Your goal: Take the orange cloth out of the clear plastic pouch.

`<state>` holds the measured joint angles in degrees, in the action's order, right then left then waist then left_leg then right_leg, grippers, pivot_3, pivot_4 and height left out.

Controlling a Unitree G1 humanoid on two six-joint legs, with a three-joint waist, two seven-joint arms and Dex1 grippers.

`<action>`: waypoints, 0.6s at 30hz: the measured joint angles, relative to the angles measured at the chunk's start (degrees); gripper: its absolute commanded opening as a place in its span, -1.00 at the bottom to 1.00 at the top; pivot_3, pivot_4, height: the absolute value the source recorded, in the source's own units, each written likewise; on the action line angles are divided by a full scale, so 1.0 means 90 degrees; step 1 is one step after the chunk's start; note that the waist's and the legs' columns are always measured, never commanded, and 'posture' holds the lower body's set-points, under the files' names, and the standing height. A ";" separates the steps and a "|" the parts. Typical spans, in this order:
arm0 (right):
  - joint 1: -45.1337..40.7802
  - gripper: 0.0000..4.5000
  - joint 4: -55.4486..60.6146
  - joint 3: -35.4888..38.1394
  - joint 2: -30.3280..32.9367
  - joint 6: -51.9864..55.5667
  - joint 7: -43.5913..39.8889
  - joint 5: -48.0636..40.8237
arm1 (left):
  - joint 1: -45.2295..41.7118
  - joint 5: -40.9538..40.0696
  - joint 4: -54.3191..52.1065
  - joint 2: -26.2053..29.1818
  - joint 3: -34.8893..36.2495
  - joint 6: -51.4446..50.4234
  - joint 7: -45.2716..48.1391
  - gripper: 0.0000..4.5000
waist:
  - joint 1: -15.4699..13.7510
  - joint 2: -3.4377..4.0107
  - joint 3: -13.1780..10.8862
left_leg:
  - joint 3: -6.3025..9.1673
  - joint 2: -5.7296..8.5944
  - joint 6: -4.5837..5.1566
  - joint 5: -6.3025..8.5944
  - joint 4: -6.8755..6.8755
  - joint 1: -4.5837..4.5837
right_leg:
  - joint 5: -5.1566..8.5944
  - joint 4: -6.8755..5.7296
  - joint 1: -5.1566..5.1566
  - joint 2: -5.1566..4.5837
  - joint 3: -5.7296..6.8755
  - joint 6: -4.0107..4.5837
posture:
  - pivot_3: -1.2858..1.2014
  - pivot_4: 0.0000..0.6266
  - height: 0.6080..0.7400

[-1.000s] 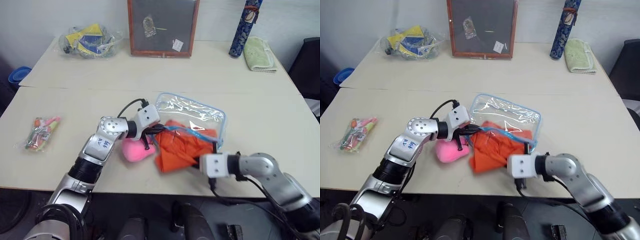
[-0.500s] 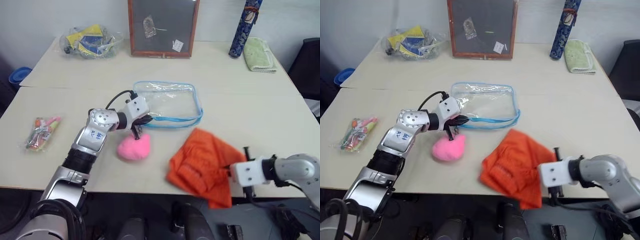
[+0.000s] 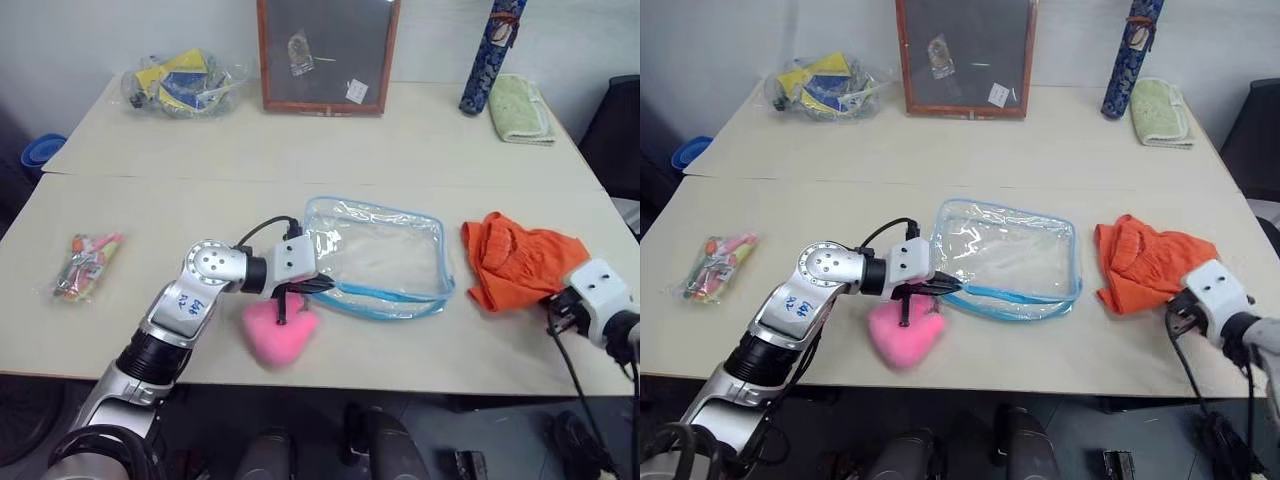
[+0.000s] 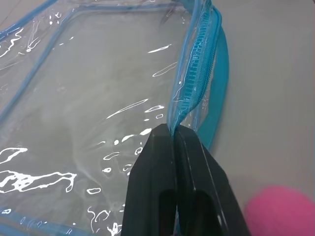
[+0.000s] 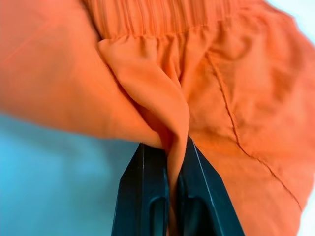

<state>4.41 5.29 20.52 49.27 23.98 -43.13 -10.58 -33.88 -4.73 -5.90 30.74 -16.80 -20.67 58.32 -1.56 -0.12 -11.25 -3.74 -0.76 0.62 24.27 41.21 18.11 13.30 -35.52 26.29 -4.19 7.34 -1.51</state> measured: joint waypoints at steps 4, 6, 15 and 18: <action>0.0275 -0.35 0.0697 -0.0012 -0.0213 0.0286 0.0106 -0.0098 | -0.0018 -0.0082 0.0000 -0.0066 0.0069 -0.0247 -0.0064 -0.42 | 0.0021 0.0001 0.0000 | -0.0011 0.0001 0.0000 0.0000 -0.0001 -0.0001 | 0.0000 0.0000 -0.0002 0.0003 -0.0012 0.0000 | 0.03 -0.52 1.00; 0.0370 -0.05 0.0809 -0.0009 -0.0191 0.0232 0.0110 -0.0037 | -0.0135 -0.0206 0.0013 -0.0182 0.0215 -0.0547 -0.0217 -0.15 | 0.0014 0.0001 0.0000 | -0.0009 0.0001 0.0000 0.0000 0.0000 -0.0001 | 0.0000 0.0001 -0.0002 0.0005 -0.0012 0.0000 | 0.03 -0.52 1.00; 0.1271 0.99 0.1437 0.0710 0.0176 0.0273 -0.0563 -0.0429 | -0.0431 -0.1591 -0.0158 -0.0131 0.1573 -0.2443 -0.0517 0.79 | 0.0018 0.0004 -0.0002 | -0.0005 -0.0002 -0.0002 -0.0001 -0.0005 -0.0001 | 0.0000 -0.0008 0.0007 0.0012 -0.0012 -0.0001 | 0.03 -0.52 1.00; 0.1480 0.99 0.1636 0.1728 0.0156 0.0863 -0.0934 -0.1216 | -0.0295 -0.2183 -0.0257 0.0732 0.2177 -0.2641 0.0120 0.79 | 0.0057 0.0008 -0.0004 | -0.0010 -0.0004 -0.0008 -0.0002 -0.0012 -0.0002 | 0.0001 -0.0008 0.0004 0.0016 -0.0017 0.0002 | 0.03 -0.52 1.00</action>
<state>17.72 20.01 36.08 50.67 31.74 -51.54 -21.52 -36.54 -24.37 -8.22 37.33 2.79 -44.44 59.40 -1.05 -0.05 -11.28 -3.83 -0.80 0.55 24.25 41.11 18.09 13.32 -35.59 26.33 -4.04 7.18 -1.49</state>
